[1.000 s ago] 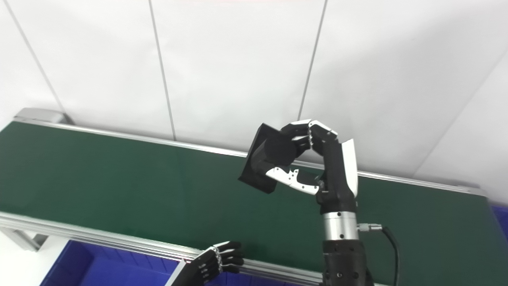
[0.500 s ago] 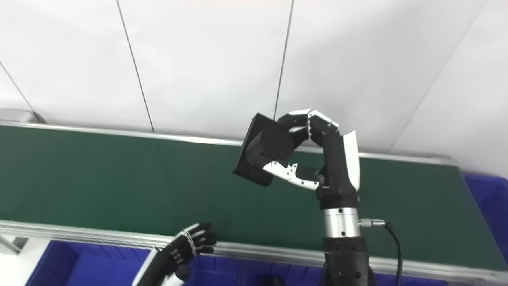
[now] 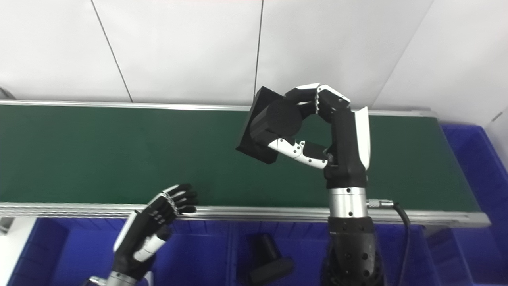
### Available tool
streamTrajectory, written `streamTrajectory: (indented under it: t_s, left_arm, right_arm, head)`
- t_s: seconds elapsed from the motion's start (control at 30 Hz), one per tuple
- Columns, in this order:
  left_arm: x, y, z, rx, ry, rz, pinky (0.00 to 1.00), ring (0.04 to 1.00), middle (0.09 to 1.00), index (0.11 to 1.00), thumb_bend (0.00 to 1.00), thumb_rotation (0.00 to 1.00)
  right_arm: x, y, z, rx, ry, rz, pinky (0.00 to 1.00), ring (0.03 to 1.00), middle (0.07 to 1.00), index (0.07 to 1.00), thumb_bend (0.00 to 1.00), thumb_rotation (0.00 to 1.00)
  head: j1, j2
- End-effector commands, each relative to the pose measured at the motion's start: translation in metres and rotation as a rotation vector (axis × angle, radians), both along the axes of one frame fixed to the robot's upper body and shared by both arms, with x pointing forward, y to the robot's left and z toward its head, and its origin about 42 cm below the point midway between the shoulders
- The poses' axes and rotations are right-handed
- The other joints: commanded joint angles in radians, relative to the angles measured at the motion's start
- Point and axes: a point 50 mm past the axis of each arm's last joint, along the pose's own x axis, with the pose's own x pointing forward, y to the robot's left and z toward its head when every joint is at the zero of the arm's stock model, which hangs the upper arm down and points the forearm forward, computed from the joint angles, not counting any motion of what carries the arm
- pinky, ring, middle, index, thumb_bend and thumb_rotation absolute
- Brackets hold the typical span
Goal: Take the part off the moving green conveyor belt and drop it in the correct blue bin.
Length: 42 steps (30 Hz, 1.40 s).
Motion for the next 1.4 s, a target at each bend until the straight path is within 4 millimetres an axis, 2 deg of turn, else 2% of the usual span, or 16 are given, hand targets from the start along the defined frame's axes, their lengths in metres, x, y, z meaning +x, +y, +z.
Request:
streamTrajectory:
  t_s: [0.0, 0.23, 0.47, 0.57, 0.73, 0.9, 1.1, 1.37]
  left_arm:
    - [0.001, 0.002, 0.010, -0.011, -0.033, -0.008, 0.71, 0.738, 0.769, 0.795, 0.83, 0.65]
    - [0.001, 0.009, 0.016, -0.006, -0.030, -0.013, 0.70, 0.732, 0.766, 0.795, 0.84, 0.64]
    - [0.000, 0.017, 0.019, -0.016, -0.026, -0.013, 0.70, 0.723, 0.759, 0.791, 0.85, 0.64]
    - [-0.001, 0.021, 0.019, -0.017, -0.026, -0.010, 0.70, 0.724, 0.756, 0.792, 0.85, 0.64]
    - [0.000, 0.026, 0.021, -0.017, -0.028, -0.007, 0.69, 0.727, 0.759, 0.794, 0.83, 0.65]
    - [0.000, 0.032, 0.022, -0.025, -0.019, 0.000, 0.68, 0.723, 0.754, 0.789, 0.81, 0.64]
    - [0.001, 0.040, 0.021, -0.027, -0.015, 0.001, 0.68, 0.718, 0.749, 0.778, 0.83, 0.63]
    - [0.002, 0.045, 0.024, -0.034, -0.019, 0.006, 0.67, 0.716, 0.749, 0.777, 0.83, 0.62]
  right_arm:
    - [-0.008, -0.004, 0.011, 0.014, -0.041, -0.012, 0.39, 0.446, 0.493, 0.492, 0.52, 0.00]
    - [-0.031, -0.015, 0.003, 0.024, -0.015, -0.076, 0.37, 0.437, 0.493, 0.496, 0.52, 0.00]
    - [-0.053, -0.023, -0.011, 0.065, 0.037, -0.159, 0.41, 0.447, 0.497, 0.485, 0.52, 0.00]
    - [-0.064, -0.027, -0.017, 0.073, 0.071, -0.194, 0.39, 0.441, 0.498, 0.489, 0.52, 0.00]
    - [-0.080, -0.034, -0.030, 0.029, 0.097, -0.269, 0.35, 0.424, 0.496, 0.502, 0.52, 0.00]
    - [-0.093, -0.041, -0.048, 0.040, 0.140, -0.331, 0.39, 0.439, 0.490, 0.495, 0.52, 0.00]
    - [-0.106, -0.047, -0.065, 0.071, 0.205, -0.390, 0.33, 0.399, 0.480, 0.530, 0.52, 0.00]
    - [-0.126, -0.055, -0.091, 0.093, 0.306, -0.473, 0.35, 0.409, 0.480, 0.520, 0.52, 0.00]
  head:
    - [-0.010, 0.006]
    - [-0.053, 0.015]
    - [-0.112, 0.024]
    - [-0.132, 0.031]
    - [-0.163, 0.042]
    - [-0.208, 0.051]
    - [-0.235, 0.061]
    - [-0.266, 0.084]
